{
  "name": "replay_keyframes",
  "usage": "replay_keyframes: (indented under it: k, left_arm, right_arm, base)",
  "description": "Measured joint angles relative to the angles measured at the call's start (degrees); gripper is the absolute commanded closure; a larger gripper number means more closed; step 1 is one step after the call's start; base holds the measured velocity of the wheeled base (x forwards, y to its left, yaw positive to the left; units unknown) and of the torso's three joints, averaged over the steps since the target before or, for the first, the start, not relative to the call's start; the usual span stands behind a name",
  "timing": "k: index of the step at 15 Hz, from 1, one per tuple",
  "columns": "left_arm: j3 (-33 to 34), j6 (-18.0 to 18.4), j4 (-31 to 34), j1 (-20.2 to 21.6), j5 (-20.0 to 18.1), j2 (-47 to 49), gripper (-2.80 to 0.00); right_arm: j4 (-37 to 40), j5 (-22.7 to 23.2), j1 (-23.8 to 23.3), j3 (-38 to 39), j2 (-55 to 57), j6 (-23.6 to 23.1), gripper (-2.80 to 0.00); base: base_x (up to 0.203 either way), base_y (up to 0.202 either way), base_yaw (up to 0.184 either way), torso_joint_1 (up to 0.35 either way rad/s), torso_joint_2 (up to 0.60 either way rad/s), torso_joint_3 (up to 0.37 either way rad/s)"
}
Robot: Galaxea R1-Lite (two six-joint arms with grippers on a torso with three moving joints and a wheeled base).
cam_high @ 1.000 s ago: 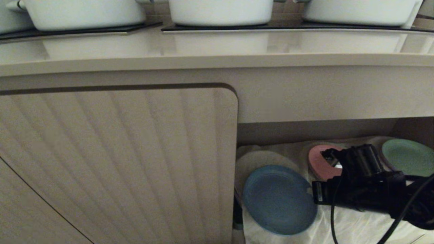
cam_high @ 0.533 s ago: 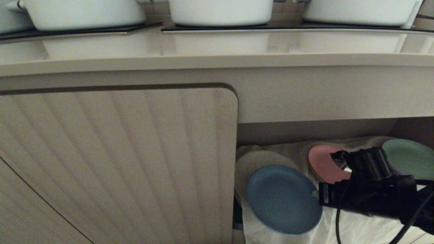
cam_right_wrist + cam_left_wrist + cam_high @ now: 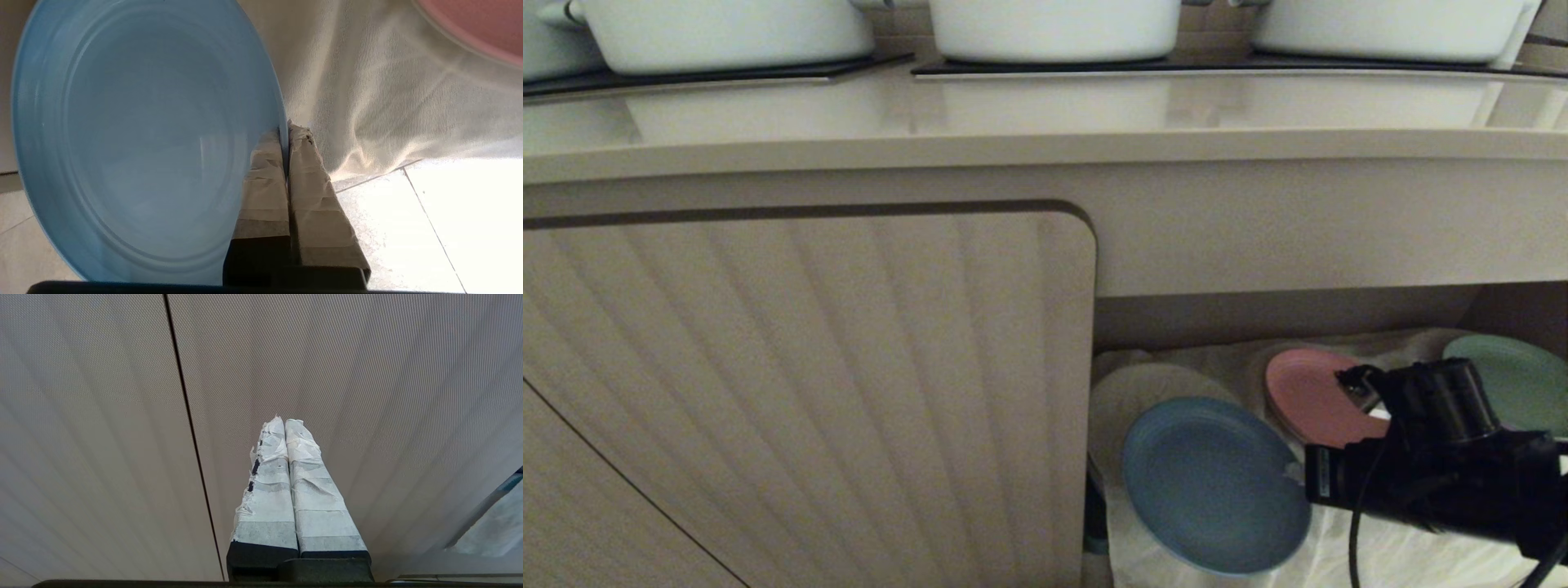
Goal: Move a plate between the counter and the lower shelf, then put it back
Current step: Pick up the plate in the cupboard, then put the plate
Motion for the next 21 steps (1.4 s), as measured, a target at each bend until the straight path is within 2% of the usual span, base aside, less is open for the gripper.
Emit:
replay_keyframes:
  k: [7, 12, 21]
  left_arm:
    - [0.0, 0.0, 0.0, 0.0, 0.0, 0.0, 0.0]
    - [0.0, 0.0, 0.0, 0.0, 0.0, 0.0, 0.0]
    - [0.0, 0.0, 0.0, 0.0, 0.0, 0.0, 0.0]
  right_arm:
    - [0.2, -0.1, 0.0, 4.8, -6.9, -0.4, 0.0]
    - [6.2, -0.1, 0.0, 6.7, -13.5, -2.5, 0.0]
    - [6.9, -0.5, 0.0, 14.3, -21.9, -2.7, 0.0]
  base:
    - [0.0, 0.0, 0.0, 0.0, 0.0, 0.0]
    - [0.0, 0.0, 0.0, 0.0, 0.0, 0.0]
    - [0.0, 0.0, 0.0, 0.0, 0.0, 0.0]
